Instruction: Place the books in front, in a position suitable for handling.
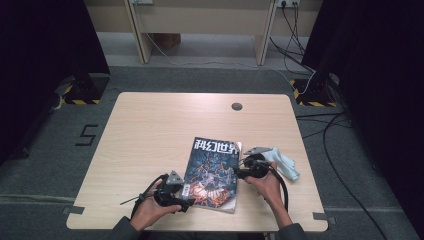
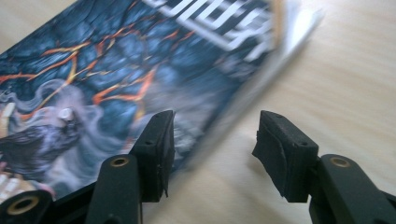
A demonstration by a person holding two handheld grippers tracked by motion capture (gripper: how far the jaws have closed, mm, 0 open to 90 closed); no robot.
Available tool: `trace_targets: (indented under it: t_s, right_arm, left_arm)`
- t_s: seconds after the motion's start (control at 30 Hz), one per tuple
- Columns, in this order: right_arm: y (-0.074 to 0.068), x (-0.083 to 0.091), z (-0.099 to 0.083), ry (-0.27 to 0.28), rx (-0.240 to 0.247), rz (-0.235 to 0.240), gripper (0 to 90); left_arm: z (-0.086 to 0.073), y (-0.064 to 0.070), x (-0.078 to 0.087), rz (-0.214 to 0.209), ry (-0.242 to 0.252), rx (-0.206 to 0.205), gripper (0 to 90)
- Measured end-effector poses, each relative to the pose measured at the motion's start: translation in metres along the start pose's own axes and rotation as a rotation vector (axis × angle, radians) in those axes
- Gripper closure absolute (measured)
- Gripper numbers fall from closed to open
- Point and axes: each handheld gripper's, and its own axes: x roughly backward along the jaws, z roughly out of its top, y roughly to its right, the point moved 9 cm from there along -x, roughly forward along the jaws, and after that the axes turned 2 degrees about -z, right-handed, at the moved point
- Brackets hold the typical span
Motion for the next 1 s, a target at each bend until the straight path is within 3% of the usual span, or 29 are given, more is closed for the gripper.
trace_targets:
  t_s: [0.03,0.13,0.23,0.5,0.83,1.0]
  right_arm:
    - [-0.0056,-0.0063,-0.0006,-0.010,0.005,0.009,44.9]
    - [-0.0055,-0.0075,0.0008,-0.013,0.003,0.003,45.0]
    - [-0.0037,-0.0091,0.0016,-0.006,-0.018,0.010,44.9]
    - [0.0018,-0.0117,0.0045,0.003,-0.030,0.010,46.2]
    - [0.0031,-0.0124,0.0053,0.007,-0.031,0.019,45.3]
    - [0.0033,-0.0137,0.0083,0.010,-0.007,-0.001,45.7]
  left_arm:
    - [-0.0012,0.0060,-0.0008,-0.012,-0.007,-0.015,25.0]
    - [-0.0026,0.0118,-0.0023,-0.002,-0.017,-0.047,23.9]
    - [-0.0003,0.0103,-0.0031,-0.008,-0.005,-0.029,24.1]
    - [0.0025,0.0104,-0.0076,0.024,0.003,-0.069,25.9]
    - [0.0018,0.0120,-0.0061,-0.012,0.026,-0.049,26.6]
    - [0.0019,0.0140,-0.0061,-0.025,0.030,-0.047,27.6]
